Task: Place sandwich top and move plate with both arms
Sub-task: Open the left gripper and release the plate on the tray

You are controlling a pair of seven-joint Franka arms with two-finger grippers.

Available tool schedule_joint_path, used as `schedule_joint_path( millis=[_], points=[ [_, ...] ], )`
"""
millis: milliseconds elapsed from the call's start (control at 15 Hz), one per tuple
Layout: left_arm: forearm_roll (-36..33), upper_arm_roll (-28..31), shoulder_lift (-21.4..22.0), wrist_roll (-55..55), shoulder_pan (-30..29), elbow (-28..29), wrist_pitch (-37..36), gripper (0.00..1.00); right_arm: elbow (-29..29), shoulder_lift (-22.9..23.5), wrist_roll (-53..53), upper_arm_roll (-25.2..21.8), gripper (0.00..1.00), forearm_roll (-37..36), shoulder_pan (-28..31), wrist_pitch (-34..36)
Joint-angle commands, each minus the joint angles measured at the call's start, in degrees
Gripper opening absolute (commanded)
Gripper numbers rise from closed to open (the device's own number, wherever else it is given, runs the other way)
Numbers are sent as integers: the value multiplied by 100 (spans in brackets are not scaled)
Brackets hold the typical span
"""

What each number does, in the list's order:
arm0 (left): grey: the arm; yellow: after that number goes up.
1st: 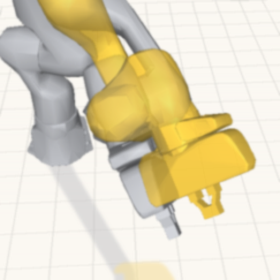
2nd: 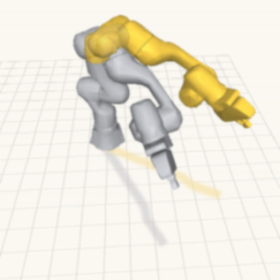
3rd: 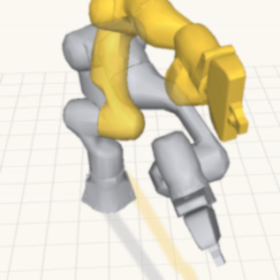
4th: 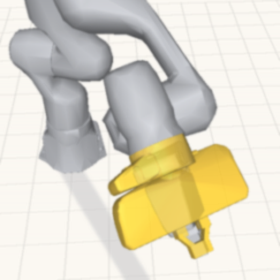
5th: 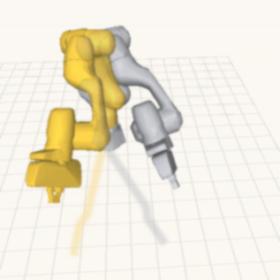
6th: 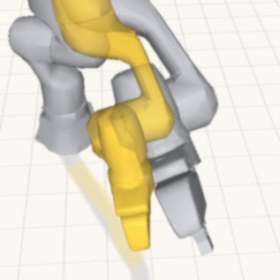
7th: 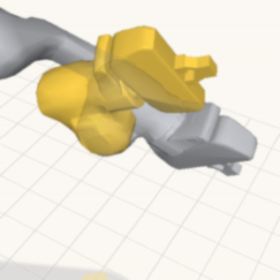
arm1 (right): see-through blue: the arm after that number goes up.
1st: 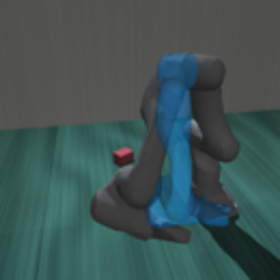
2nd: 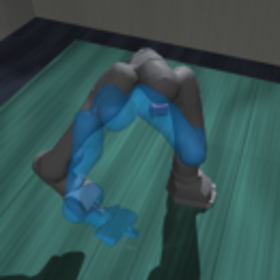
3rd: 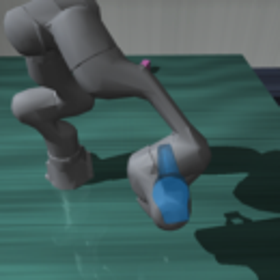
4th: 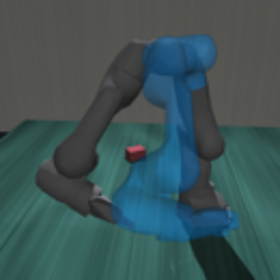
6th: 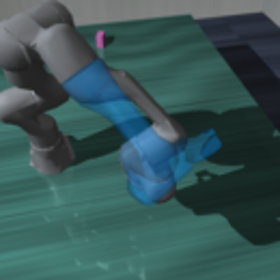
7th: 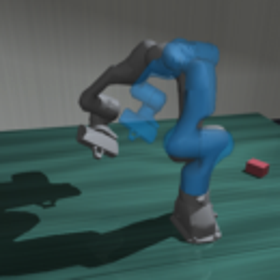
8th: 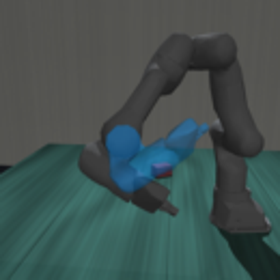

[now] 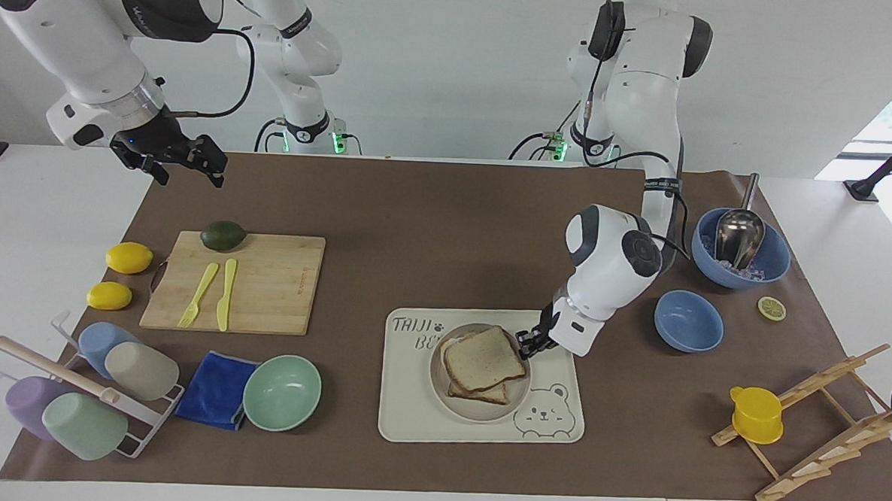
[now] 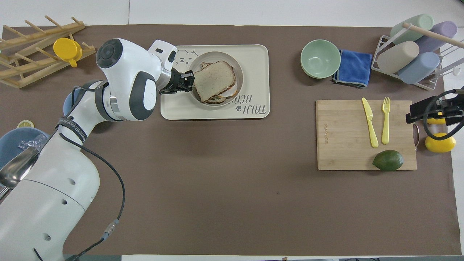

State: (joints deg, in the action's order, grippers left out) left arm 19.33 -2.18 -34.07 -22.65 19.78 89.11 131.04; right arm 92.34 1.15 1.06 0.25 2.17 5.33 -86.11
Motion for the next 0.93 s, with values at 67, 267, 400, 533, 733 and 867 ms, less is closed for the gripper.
schedule_joint_path(
  millis=[67, 267, 400, 533, 733, 867],
  points=[
    [-569, -2, 120, 32, -141, 81, -8, 100, 153, -142, 105, 99, 100, -59, 118, -38],
    [-825, -2, 260, 33, -378, 19, -69, 100, 153, -142, 105, 99, 100, -59, 118, -38],
    [-887, -2, 575, 33, -588, 28, -183, 100, 153, -142, 105, 99, 100, -67, 118, -38],
    [-940, 51, 944, 33, -721, 36, -577, 100, 153, -142, 105, 99, 100, -59, 118, -47],
    [-1449, 235, 1419, 103, -721, 36, -1245, 100, 153, -142, 105, 99, 100, -59, 118, -38],
    [-1642, 288, 1648, 330, -800, 36, -1623, 100, 153, -142, 105, 99, 100, -59, 118, -38]
  ],
)
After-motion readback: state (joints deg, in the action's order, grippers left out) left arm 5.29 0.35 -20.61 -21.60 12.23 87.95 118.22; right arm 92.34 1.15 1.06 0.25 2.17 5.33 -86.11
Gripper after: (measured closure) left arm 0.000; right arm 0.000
